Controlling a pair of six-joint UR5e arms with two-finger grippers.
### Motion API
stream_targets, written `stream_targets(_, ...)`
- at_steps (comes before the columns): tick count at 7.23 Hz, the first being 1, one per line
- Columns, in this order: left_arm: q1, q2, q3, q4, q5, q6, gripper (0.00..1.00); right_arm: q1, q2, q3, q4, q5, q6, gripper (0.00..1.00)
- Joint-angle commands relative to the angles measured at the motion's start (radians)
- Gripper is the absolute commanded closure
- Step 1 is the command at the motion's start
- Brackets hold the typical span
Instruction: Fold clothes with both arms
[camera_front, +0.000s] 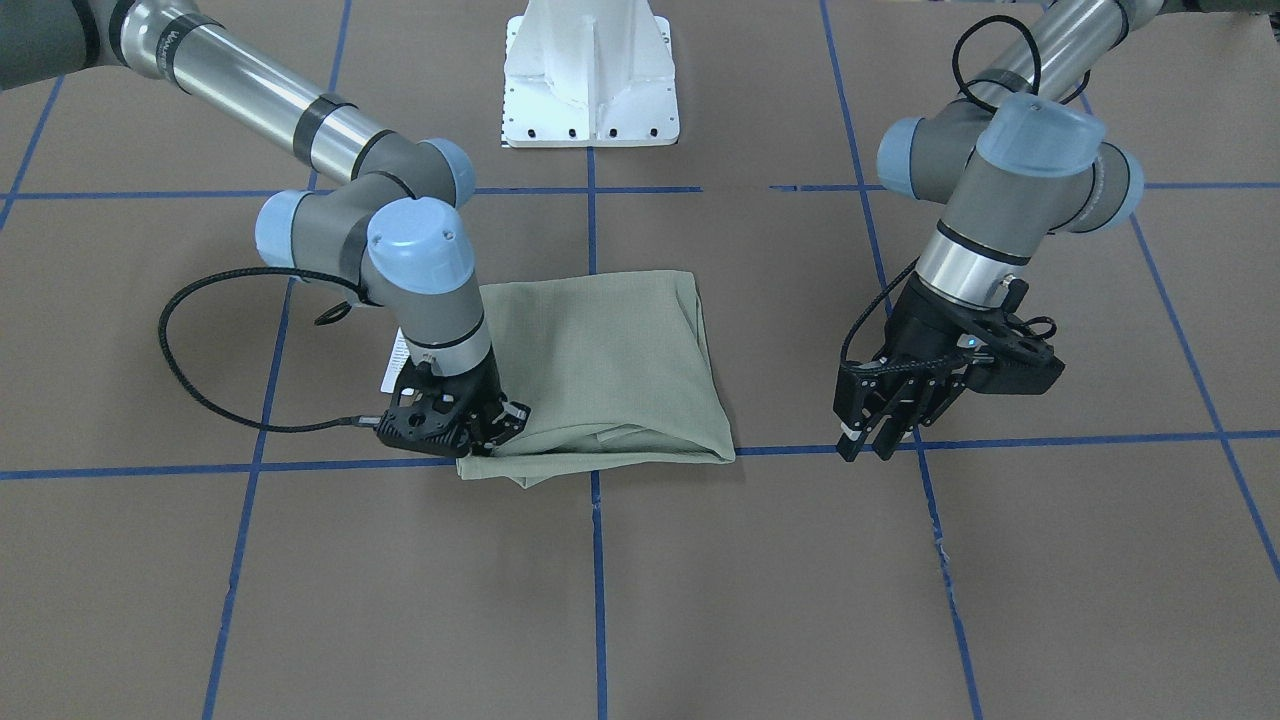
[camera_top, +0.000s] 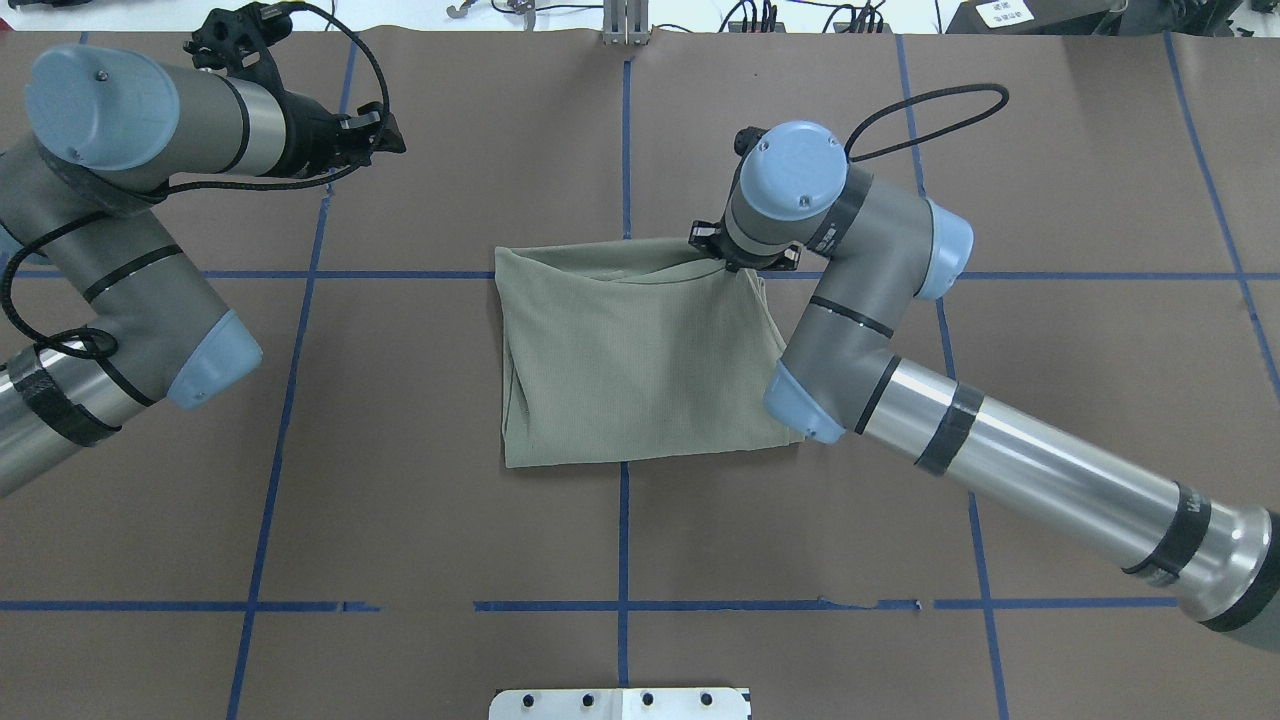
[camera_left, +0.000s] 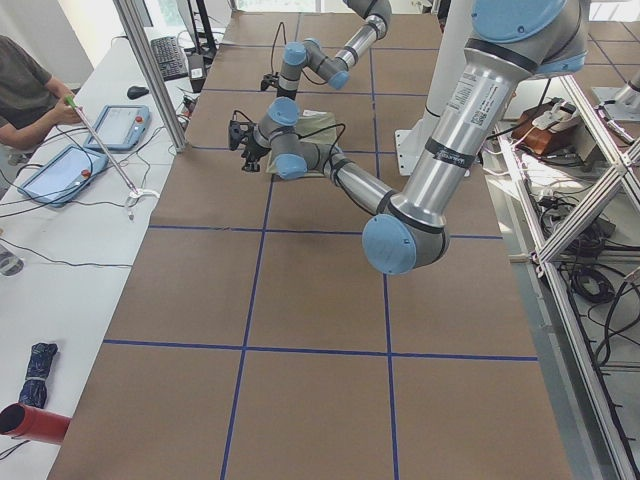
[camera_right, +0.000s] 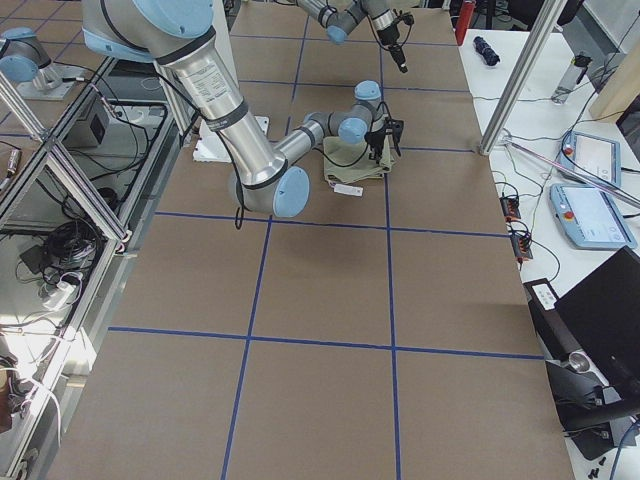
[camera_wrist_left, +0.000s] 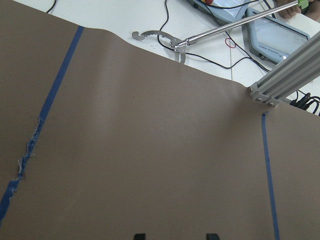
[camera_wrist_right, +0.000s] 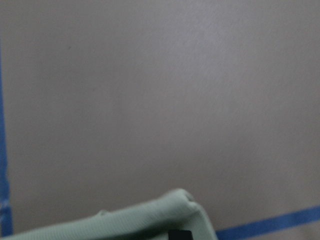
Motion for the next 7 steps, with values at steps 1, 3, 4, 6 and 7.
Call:
stream_targets(1, 0.000, 0.001, -0.006, 0.001, 0.001, -0.006, 0.49, 0.099, 0.006, -0.039, 0.001, 0.081, -0.079, 1.00)
stream_targets(3, -0.003, 0.052, -0.027, -0.005, -0.012, 0.025, 0.50, 0.168, 0.001, -0.030, -0.004, 0.204, -0.090, 1.00)
stream_targets(4, -0.038, 0.094, -0.051, -0.005, -0.057, 0.109, 0.50, 0.225, -0.066, 0.015, -0.007, 0.257, -0.131, 1.00)
stream_targets(6, -0.151, 0.238, -0.107, -0.008, -0.201, 0.358, 0.49, 0.373, -0.233, 0.109, -0.009, 0.386, -0.351, 1.00)
stream_targets(7, -0.229, 0.290, -0.107, 0.000, -0.276, 0.517, 0.50, 0.450, -0.297, 0.125, -0.010, 0.435, -0.465, 1.00)
